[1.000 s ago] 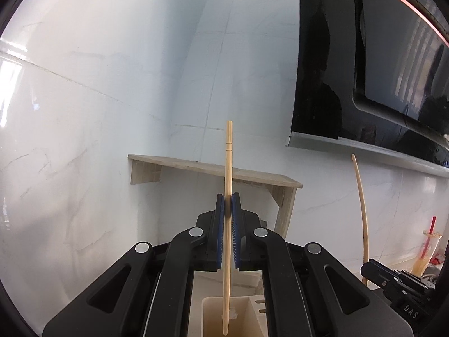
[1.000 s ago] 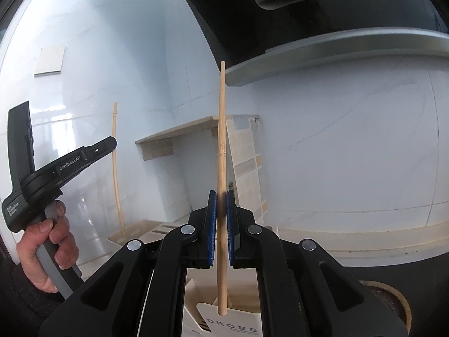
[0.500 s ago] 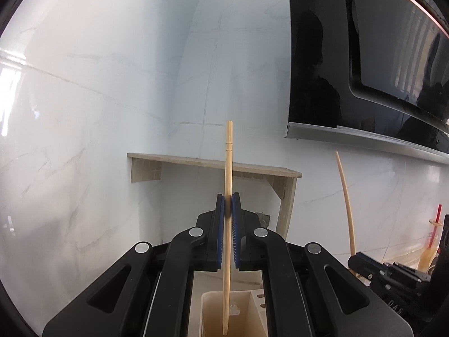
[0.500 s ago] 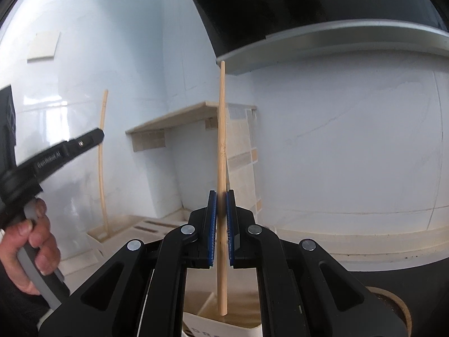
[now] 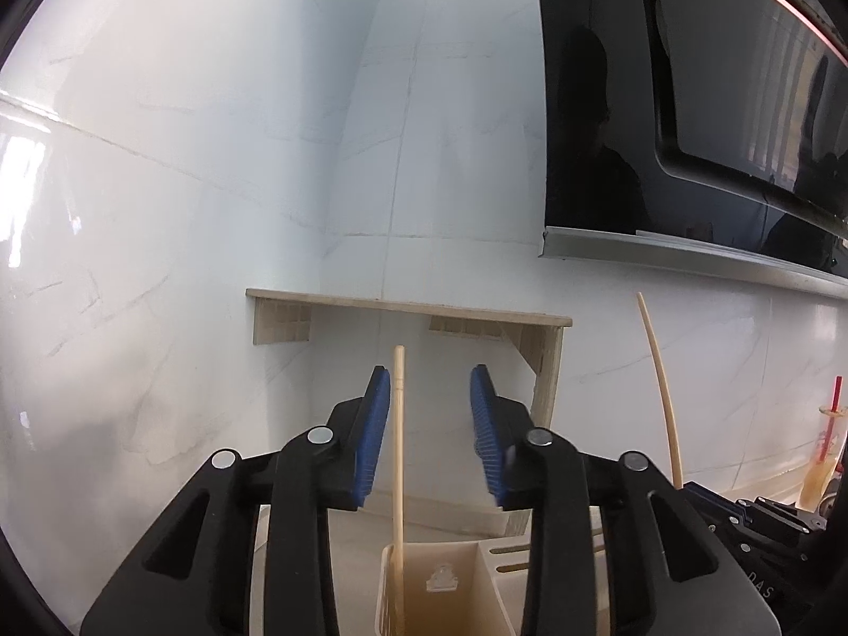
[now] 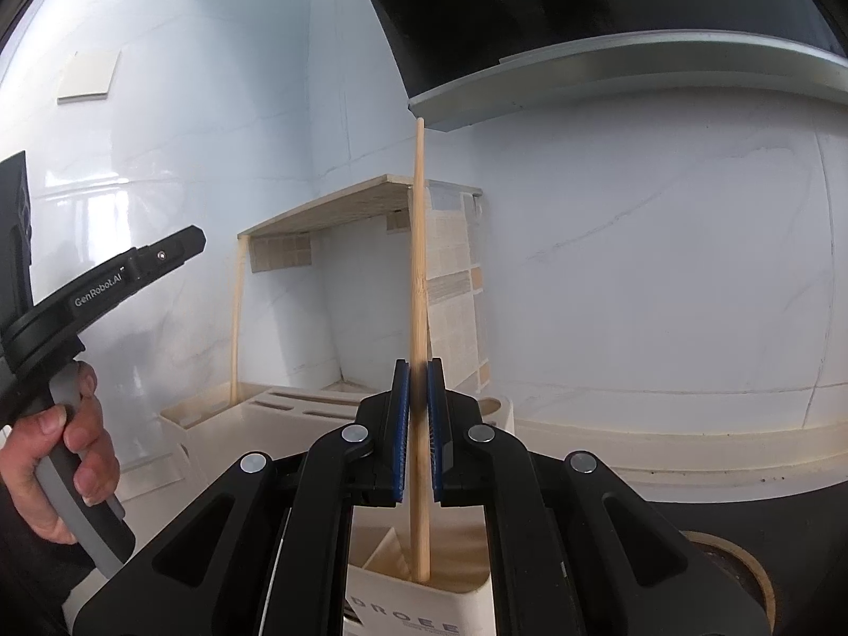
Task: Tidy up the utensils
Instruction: 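Open the left gripper while the right gripper opens, releasing chopsticks into the holder, then move both open grippers back down to the remaining chopsticks on the counter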
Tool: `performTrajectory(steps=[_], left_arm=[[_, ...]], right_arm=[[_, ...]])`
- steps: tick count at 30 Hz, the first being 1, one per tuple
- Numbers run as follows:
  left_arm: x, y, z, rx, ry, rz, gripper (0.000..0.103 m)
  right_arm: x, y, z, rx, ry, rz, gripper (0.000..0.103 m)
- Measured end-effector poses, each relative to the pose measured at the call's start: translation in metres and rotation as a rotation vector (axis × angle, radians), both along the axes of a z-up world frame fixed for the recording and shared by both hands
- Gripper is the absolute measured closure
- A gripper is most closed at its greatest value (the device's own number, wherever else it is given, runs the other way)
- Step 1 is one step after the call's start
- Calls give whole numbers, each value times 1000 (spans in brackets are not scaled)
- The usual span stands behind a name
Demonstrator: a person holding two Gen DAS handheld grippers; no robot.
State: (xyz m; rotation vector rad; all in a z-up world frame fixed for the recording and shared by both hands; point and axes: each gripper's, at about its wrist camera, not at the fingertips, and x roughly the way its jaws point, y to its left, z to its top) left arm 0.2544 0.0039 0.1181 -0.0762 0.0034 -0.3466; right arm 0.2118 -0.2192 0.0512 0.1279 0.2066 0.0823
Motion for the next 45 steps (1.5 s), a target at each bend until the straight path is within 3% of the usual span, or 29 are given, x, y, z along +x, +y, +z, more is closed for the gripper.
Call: performTrajectory(steps=[4,9,10,11,13,23,25,27,29,32,34,37,40,42,45], left_arm=[[-3,2,1,-9,-9,10,64],[-6,6,3,-21,-17,18,63],[-7,7,3,-23,-19,19,63],[-8,7,4,-26,-21,18,63],[-11,8,4,-27,-26,17,63],[-23,19,12,-32,-21,33,63],[-39,28,17,-34,-1,52,63],[-59,47,18,-63,157,9,49],[-74,59,6,-82,330,-43,25],[-88,63,-42,-69,682,-99,20],[-92,65,-79,-110,876,-124,21],[-105,61,-110,-87,964,-125,26],[-121,56,-126,-80,1030,-140,26],[-130,49,-133,-70,1077,-167,27],[-136,39,-142,-40,1120,-191,39]], right_arm=[[-4,-2,-1,8,-4,-3,95],[-8,-2,-2,-5,2,-3,95],[-9,-2,-2,-4,4,-1,91],[-10,-2,-2,-5,12,6,68],[-13,-2,-3,2,17,7,42],[-41,-3,12,-24,-32,-23,42],[-62,-7,22,-22,12,-57,42],[-83,-9,28,24,140,-22,42],[-109,-11,16,117,400,54,40],[-137,-16,-31,320,753,135,40],[-154,-23,-68,521,906,170,40],[-168,-18,-92,608,947,218,40],[-176,-16,-95,680,905,276,40],[-179,-15,-92,680,873,275,40],[-179,-13,-97,657,868,247,42]])
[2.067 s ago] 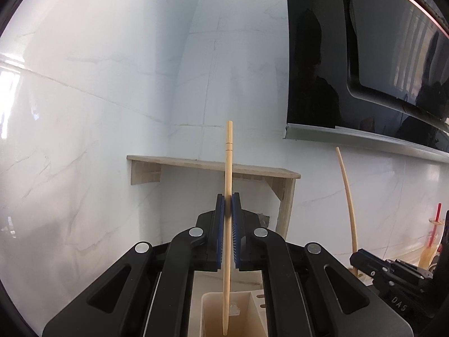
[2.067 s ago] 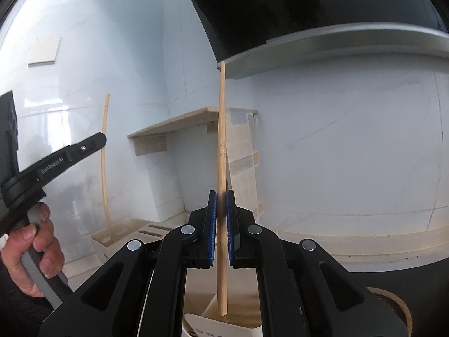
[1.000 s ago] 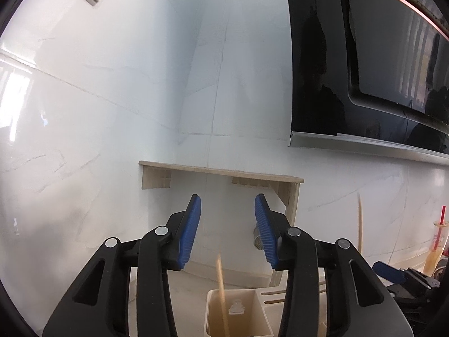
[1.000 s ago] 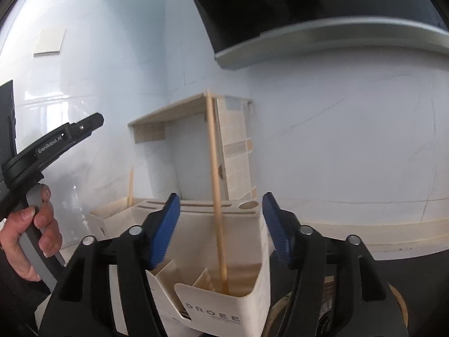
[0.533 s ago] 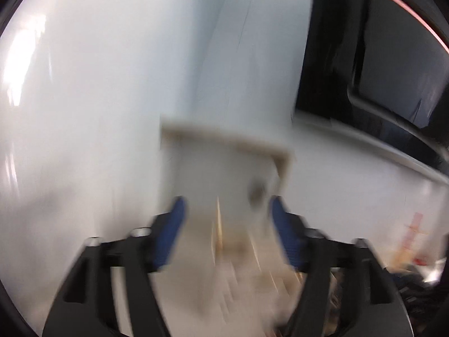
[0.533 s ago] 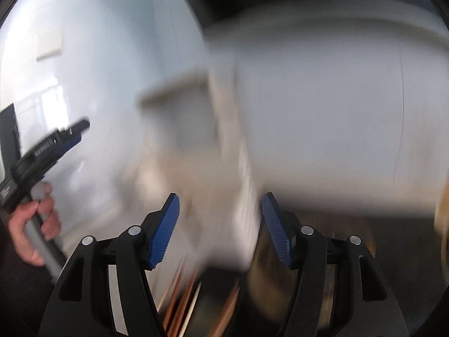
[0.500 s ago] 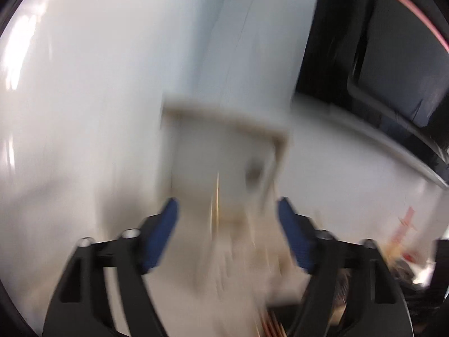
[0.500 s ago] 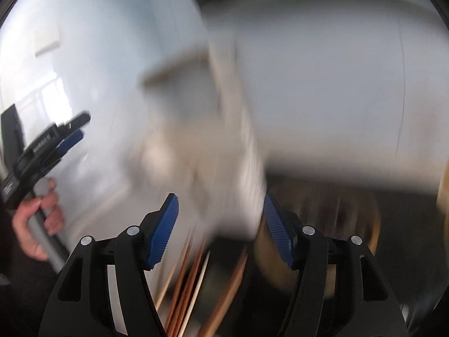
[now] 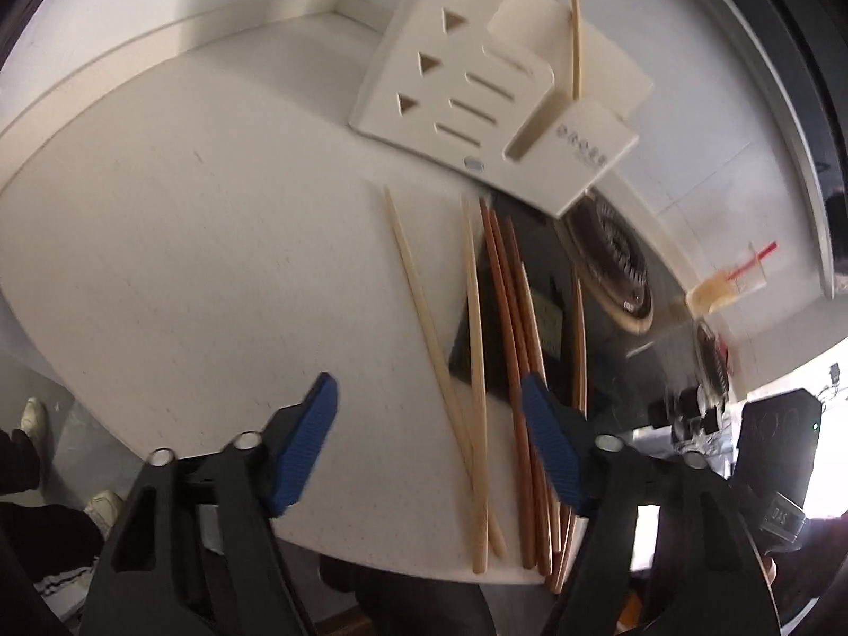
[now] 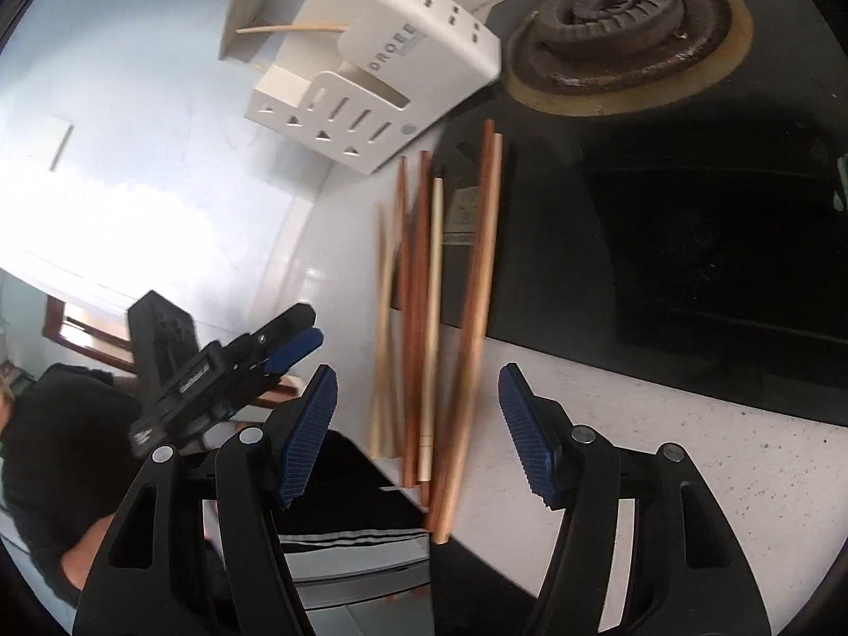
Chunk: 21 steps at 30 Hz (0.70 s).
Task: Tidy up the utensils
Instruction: 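Move both open grippers back down to the remaining chopsticks on the counter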
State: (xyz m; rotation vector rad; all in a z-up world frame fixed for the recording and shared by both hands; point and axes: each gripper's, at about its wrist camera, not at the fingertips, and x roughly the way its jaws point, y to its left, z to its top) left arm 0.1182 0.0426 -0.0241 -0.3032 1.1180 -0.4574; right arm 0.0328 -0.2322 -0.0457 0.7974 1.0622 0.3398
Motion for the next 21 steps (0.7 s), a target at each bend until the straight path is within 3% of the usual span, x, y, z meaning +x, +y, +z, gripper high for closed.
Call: performTrajectory(steps=[2,7,16,21], left_arm=[[2,-3,-5,11,8,23,49],[10,-5,-12,-2,60,33,63],[21,-3,-22,-41,114,43,68],[26,-13,-23,-17,117,30,80]], right_arm=[[0,2,-7,2,2,3,52],[-1,9,-13,8,-4,17,65],[-6,-3,-21,14,0,-37,75],[-2,-3,-25,24,5,-34,77]])
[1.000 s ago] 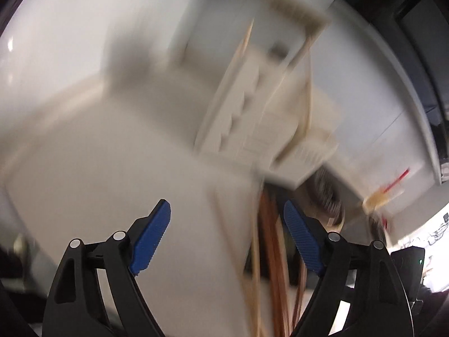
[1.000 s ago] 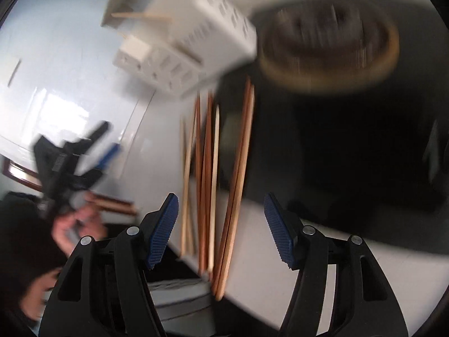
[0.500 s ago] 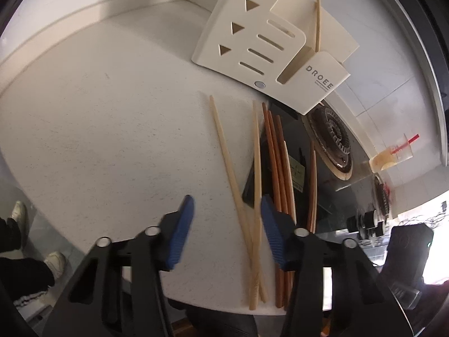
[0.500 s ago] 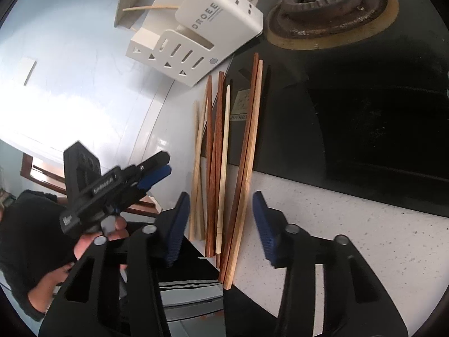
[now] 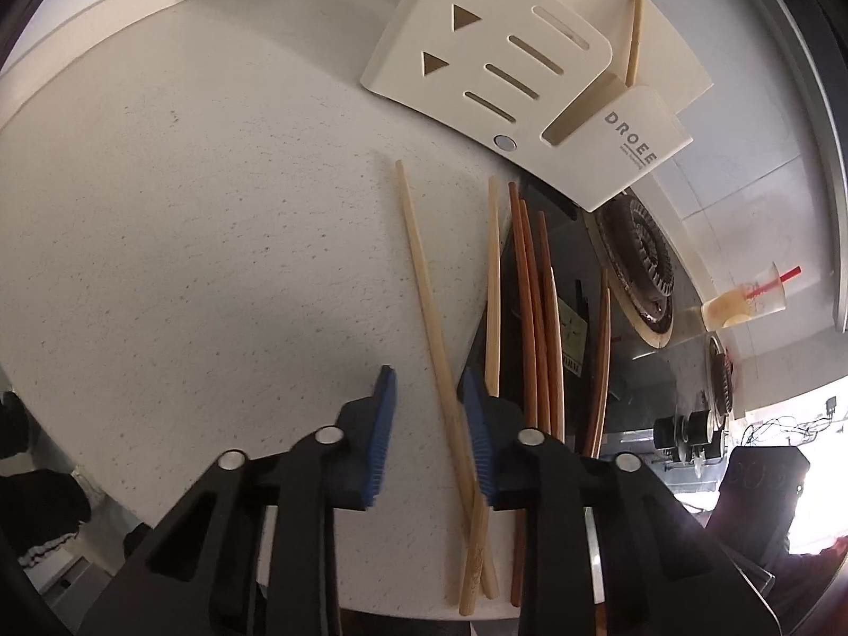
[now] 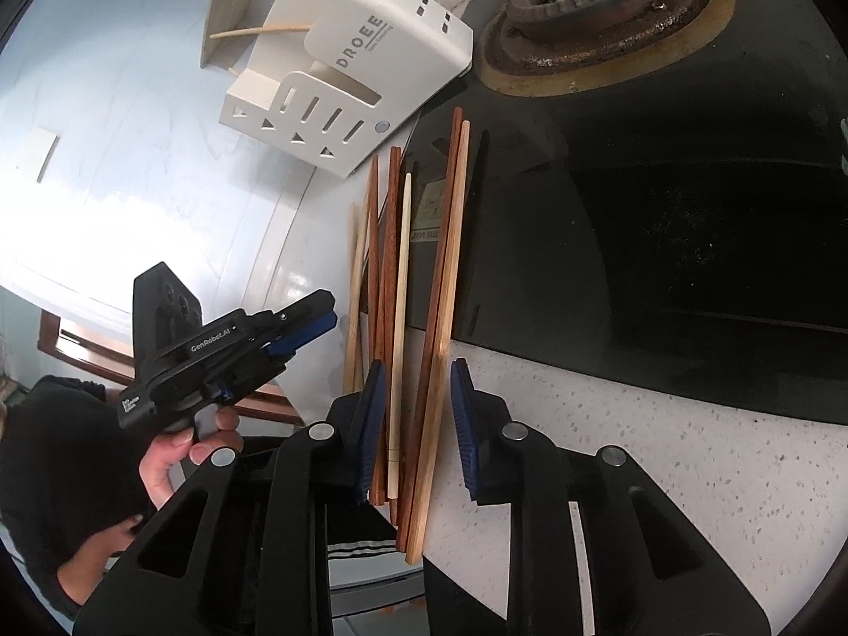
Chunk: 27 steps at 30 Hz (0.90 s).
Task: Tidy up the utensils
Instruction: 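Move both open grippers back down to the remaining chopsticks on the counter, then close the left gripper on a bamboo chopstick while the right gripper closes on chopsticks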
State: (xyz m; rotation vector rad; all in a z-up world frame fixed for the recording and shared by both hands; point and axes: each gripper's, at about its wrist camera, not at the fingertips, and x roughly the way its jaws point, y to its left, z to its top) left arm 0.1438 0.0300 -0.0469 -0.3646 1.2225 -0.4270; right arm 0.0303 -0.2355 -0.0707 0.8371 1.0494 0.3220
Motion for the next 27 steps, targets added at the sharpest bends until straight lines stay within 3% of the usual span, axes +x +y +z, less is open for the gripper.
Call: performTrajectory(steps=[16,23,27], left_arm=[[19,-28,1,90,10,4,84],[24,-31,-1,131,24,13,96],[26,-32,-1,138,32,17,97]], right_arm=[[0,-6,-5,20,7,-13,81],[-1,-9,-11,41,16,-18,82],[-1,-9,-11,48,10,-13,82]])
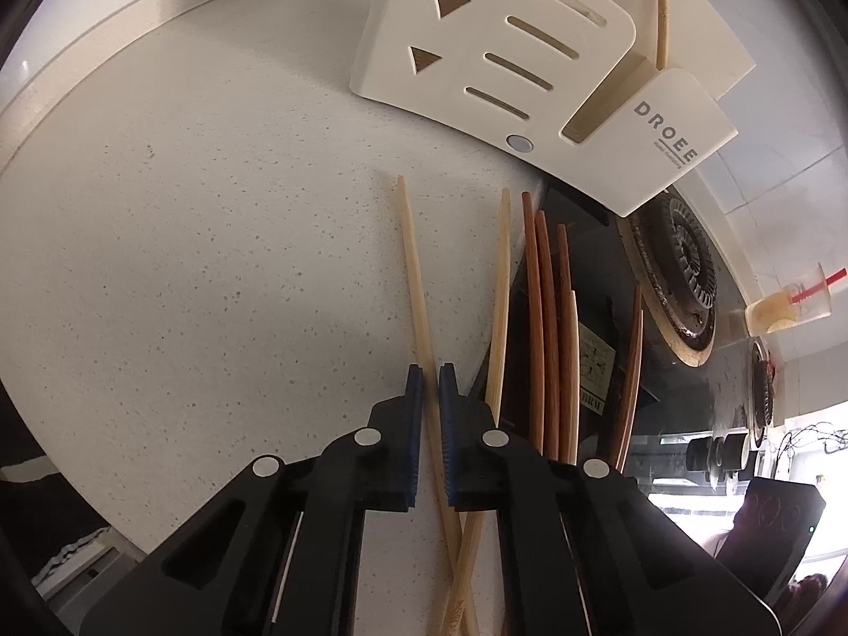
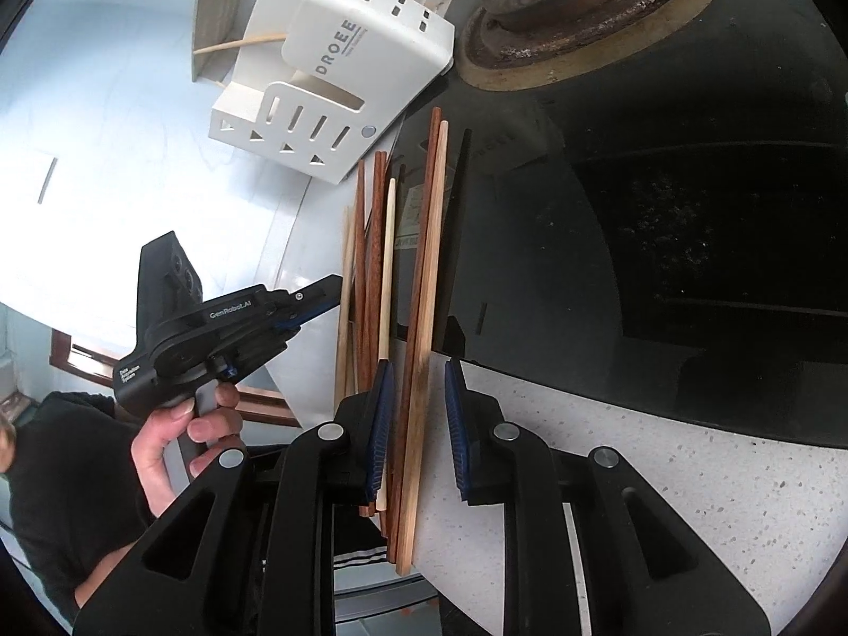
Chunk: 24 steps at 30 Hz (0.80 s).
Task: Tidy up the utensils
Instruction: 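Close the left gripper on a bamboo chopstick while the right gripper closes on chopsticks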
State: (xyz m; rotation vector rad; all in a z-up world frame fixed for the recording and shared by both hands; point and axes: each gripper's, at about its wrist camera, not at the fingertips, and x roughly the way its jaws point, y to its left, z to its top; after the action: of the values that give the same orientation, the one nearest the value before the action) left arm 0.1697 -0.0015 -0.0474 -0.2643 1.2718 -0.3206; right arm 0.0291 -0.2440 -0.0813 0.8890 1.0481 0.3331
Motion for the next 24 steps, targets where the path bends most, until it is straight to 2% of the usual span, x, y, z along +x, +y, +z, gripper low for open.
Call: performTrajectory(steps=[4,10,20,24], left_arm=[[0,-4,1,29,2,5,96],[1,-21,4,122,-3,-24,95],[3,-33,4,156,-12,-53,89],[1,-33,4,140,-7,-44,89]], right_arm=[[1,3,1,-11,-2,11,82],[3,2,-1,4,3,8,82],[6,3,-7,28,1,27,84],[7,5,-8,27,0,31,85]])
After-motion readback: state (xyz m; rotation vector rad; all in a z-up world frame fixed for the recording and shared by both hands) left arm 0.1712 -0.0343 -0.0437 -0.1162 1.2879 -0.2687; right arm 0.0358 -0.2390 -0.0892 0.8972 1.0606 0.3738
